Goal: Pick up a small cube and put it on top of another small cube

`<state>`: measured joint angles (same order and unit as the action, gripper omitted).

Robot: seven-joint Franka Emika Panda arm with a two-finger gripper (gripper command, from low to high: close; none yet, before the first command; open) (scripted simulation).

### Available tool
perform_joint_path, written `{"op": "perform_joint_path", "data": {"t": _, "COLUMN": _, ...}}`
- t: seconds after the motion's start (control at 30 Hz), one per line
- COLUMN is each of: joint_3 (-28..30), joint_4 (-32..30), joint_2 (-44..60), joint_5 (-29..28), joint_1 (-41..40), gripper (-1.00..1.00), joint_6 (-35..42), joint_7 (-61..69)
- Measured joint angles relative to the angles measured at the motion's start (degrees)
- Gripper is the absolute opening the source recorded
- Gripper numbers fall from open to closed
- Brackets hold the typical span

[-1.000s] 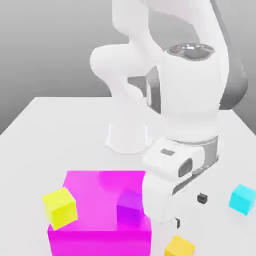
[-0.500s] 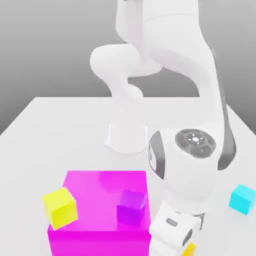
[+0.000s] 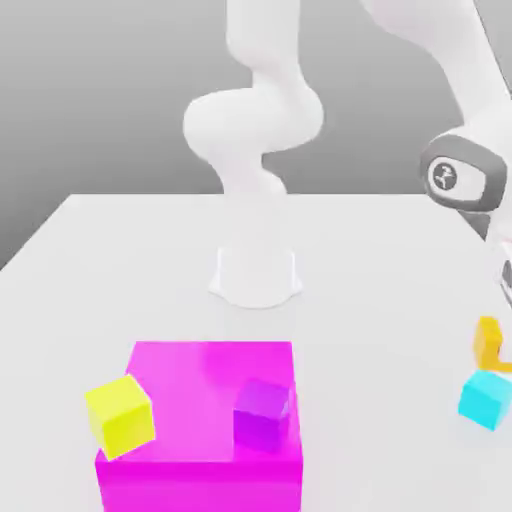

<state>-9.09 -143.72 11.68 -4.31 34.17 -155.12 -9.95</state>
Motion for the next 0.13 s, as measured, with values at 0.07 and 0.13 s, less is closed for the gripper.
{"op": "perform_joint_path", "data": {"t": 0.07, "joint_3": 0.7, "joint_4": 0.1, "joint_2": 3.0, "joint_5": -1.3, "joint_1": 0.7, "gripper": 1.0, "joint_6": -2.9, "joint_7": -1.0}}
{"op": "perform_joint_path", "data": {"t": 0.13, "joint_3": 0.7, "joint_4": 0.1, "joint_2": 3.0, "joint_5": -1.3, "joint_1": 0.7, "gripper": 1.0, "joint_6": -2.9, "joint_7": -1.0}}
